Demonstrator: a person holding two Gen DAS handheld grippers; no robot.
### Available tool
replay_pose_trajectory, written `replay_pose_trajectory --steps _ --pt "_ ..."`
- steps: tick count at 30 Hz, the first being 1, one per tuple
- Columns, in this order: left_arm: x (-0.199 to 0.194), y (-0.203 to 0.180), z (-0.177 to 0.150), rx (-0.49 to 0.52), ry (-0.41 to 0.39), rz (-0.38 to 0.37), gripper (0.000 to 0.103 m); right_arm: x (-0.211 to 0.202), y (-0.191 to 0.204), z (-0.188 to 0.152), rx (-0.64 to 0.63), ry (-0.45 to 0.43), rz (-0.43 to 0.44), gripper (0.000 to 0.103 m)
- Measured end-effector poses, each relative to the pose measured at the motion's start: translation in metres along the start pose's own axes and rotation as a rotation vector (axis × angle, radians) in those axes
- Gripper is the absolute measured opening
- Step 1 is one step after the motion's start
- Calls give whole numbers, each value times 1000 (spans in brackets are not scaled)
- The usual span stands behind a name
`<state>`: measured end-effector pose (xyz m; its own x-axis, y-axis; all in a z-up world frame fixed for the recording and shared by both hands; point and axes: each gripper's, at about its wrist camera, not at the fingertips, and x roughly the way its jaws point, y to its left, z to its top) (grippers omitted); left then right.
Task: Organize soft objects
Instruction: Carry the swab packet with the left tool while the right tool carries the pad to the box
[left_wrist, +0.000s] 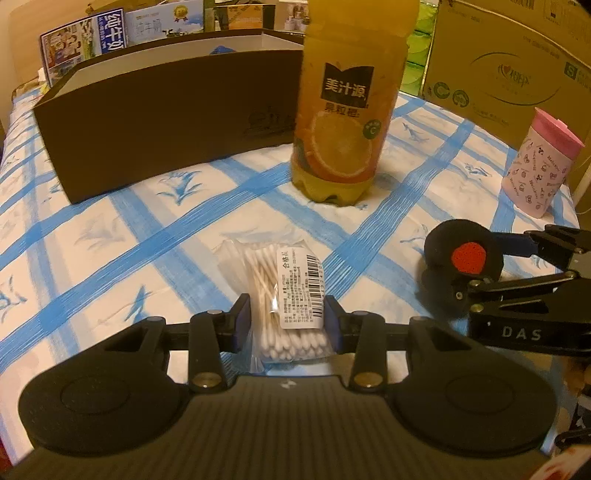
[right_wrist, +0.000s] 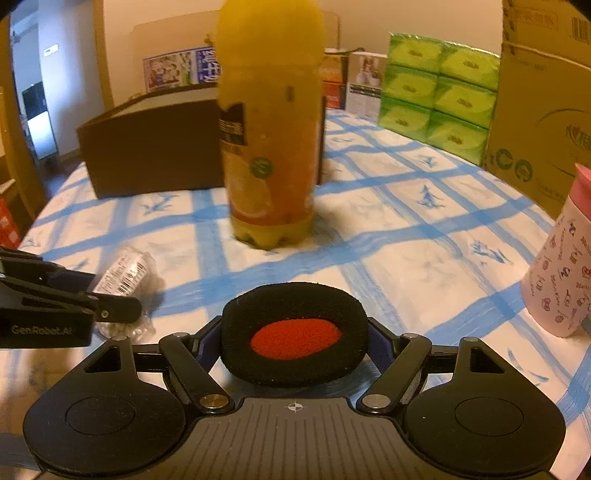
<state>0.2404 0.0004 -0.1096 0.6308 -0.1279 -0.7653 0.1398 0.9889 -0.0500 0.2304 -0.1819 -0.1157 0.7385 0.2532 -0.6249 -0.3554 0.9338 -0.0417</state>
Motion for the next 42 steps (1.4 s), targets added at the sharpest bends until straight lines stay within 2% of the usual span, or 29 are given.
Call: replay_pose_trajectory --steps 13,23,30,42 --pt "-47 36 -11 -49 -38 27 38 -23 46 16 -39 -21 99 77" --pt "-88 77 -3 -91 -100 65 38 -21 89 49 -78 -46 177 77" --pt "-108 108 23 -86 -166 104 38 -9 114 92 -92 -91 209 77" --pt "-112 153 103 -29 -265 134 38 27 136 182 -92 -185 206 77"
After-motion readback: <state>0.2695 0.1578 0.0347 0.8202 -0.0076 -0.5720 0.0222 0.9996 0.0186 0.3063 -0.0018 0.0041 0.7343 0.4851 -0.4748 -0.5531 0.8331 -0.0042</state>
